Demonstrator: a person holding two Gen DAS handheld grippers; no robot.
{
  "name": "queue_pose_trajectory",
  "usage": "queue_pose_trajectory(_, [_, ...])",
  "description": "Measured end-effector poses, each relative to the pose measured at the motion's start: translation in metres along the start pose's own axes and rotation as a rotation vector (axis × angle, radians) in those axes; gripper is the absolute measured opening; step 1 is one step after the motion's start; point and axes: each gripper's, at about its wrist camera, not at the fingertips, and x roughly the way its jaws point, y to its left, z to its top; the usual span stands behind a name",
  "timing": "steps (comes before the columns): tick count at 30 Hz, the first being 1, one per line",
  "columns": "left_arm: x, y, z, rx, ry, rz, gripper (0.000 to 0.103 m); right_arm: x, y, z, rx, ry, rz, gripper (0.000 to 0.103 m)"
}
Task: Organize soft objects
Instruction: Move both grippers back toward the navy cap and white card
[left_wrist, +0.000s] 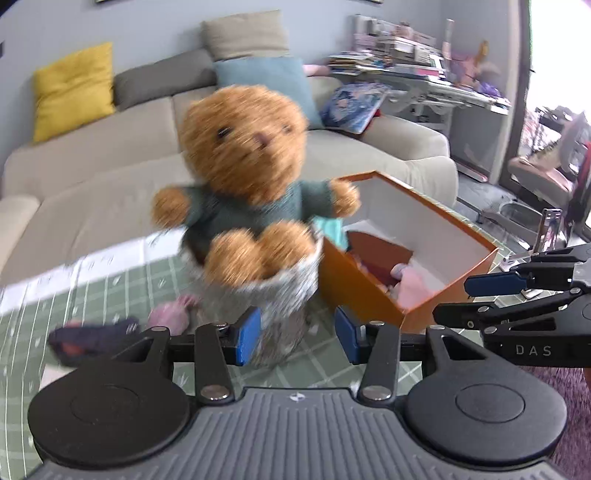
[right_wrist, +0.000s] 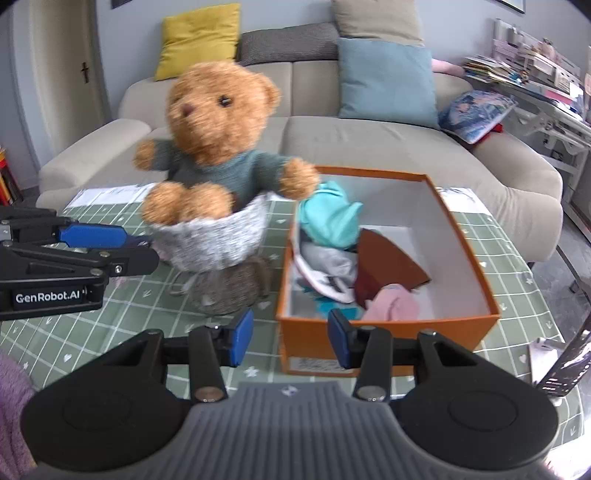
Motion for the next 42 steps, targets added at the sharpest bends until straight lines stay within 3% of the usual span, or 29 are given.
queue_pose_trajectory(11, [-0.026, 0.064, -0.037, -0.211, 0.008, 0.113, 0.056, 0.003, 0.073, -0.01, -0.095, -0.002, 0.091, 0.047])
queue_pose_trajectory(25, [-0.03, 0.12, -0.066, -0.36, -0.047, 0.2, 0.056, 0.031, 0.144, 0.005, -0.154, -0.097, 0.168, 0.05])
queue_pose_trajectory(34, [-0.021, 0.146, -0.071, -0.402, -0.059, 0.235, 0.056, 0.063, 0.174, 0.019, -0.192, -0.107, 0.185, 0.05])
queue_pose_trajectory(42, [-0.007, 0.165, -0.073, -0.361, -0.075, 0.326, 0.055, 0.095, 0.194, 0.028, -0.238, -0.099, 0.198, 0.05])
